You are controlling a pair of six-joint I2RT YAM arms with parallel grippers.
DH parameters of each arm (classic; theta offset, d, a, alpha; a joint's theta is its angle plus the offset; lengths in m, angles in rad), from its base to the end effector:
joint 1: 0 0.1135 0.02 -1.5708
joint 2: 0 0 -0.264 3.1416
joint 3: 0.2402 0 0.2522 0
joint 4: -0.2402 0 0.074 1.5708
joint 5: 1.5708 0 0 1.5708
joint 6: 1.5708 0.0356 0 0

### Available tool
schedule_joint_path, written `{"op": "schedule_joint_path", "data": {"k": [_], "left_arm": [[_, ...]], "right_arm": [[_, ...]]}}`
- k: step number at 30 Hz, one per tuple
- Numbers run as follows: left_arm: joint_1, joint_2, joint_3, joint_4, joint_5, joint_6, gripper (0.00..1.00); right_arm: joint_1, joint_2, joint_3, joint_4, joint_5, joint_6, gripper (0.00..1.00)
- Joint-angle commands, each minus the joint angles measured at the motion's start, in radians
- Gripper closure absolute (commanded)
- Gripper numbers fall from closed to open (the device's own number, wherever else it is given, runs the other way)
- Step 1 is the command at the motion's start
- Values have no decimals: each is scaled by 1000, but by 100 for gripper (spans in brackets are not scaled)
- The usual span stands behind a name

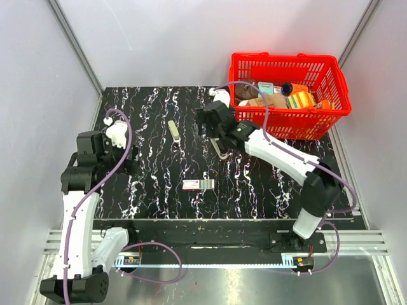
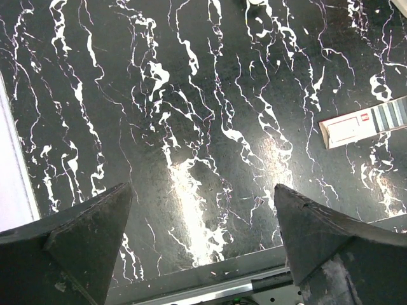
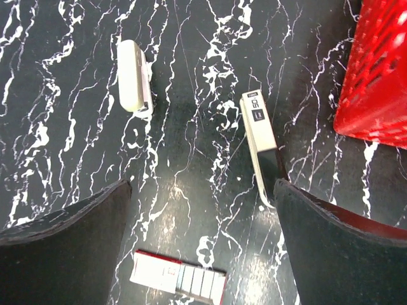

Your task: Unload the staples from the stapler

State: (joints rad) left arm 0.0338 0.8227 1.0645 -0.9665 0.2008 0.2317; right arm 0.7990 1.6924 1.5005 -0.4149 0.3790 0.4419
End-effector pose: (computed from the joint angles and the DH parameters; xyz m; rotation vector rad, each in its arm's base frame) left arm 0.1456 -0.0022 0.3517 0.3278 2.2558 -0.0917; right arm 0.2828 0.2717 0.3267 -0.1683 2.1390 0.3162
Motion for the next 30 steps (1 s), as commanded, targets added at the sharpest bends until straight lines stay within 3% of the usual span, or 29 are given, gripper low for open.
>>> {"op": "schedule_joint_path", "data": {"k": [1,9,21,25,30], "left_arm": [[0,13,-14,83,-31,-22,1],[11,104,-8,160,-57,-81,1],[149,262,-38,264,9,-77,1],[198,289,-77,293,35,-69,1],[209,293,-118,327,6,-68,1]], "right_arm": [[20,99,102,36,34,-63,1],[20,352,386,4,-20,-192,1],[19,757,858,-85,-77,-249,1],[20,834,943,-108,-140,-238,5],[25,859,935,-90,-178,-209,11]]}}
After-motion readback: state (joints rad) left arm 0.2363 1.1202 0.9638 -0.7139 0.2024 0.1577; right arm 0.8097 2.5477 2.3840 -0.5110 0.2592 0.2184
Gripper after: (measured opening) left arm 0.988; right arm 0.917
